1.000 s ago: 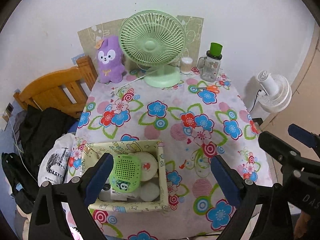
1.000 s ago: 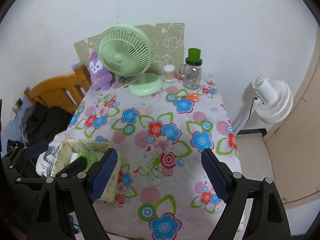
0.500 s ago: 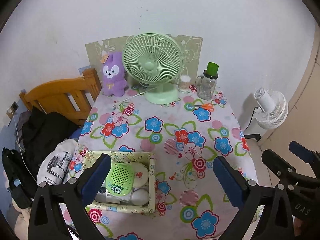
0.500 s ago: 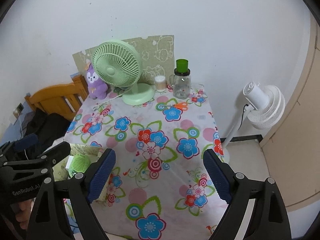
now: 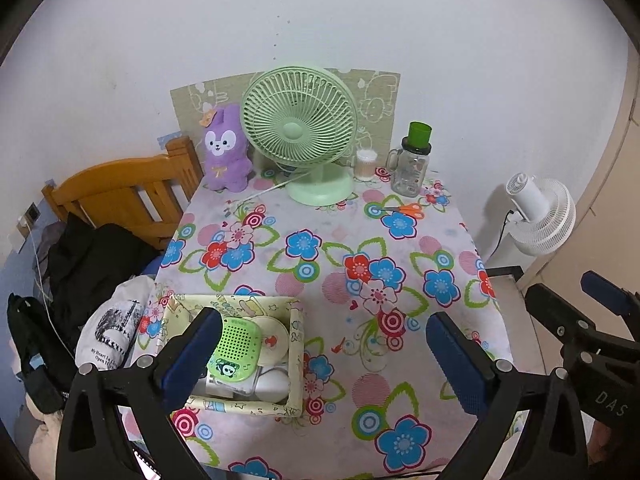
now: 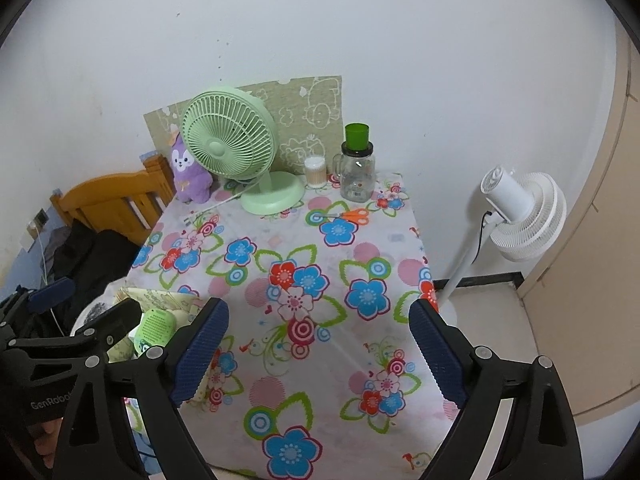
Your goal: Organize rigid objects
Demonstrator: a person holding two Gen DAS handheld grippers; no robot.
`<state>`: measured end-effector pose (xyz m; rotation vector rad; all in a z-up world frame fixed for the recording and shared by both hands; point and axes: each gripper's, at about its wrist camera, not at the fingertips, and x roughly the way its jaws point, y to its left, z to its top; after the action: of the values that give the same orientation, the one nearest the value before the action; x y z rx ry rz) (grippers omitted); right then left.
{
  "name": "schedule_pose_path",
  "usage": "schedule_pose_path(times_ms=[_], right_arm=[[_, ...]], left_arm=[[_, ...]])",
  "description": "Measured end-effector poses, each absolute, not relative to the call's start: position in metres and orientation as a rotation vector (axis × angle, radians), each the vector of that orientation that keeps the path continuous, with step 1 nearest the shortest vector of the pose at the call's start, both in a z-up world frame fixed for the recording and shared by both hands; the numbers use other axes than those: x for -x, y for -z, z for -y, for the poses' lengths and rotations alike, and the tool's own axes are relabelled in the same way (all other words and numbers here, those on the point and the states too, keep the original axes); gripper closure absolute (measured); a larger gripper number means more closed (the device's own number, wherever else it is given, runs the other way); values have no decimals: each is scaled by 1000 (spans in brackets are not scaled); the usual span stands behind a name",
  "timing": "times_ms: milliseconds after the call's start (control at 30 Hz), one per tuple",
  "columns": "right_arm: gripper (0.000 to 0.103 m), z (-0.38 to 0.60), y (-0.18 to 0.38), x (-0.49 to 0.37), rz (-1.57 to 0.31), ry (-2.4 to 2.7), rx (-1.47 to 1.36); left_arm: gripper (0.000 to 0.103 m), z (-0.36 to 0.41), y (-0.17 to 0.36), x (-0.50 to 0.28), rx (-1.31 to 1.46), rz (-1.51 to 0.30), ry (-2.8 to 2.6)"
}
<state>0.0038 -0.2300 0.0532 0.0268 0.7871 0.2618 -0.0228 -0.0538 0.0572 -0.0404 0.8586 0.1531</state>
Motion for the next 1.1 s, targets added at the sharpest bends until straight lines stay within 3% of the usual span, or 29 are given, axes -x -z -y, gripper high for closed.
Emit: schedule_pose_path(times_ms=[1100], right_arm=[[8,222,-47,-7,-801,-254,-21]], left_arm=[[0,46,-51,22,44,-888,-178]])
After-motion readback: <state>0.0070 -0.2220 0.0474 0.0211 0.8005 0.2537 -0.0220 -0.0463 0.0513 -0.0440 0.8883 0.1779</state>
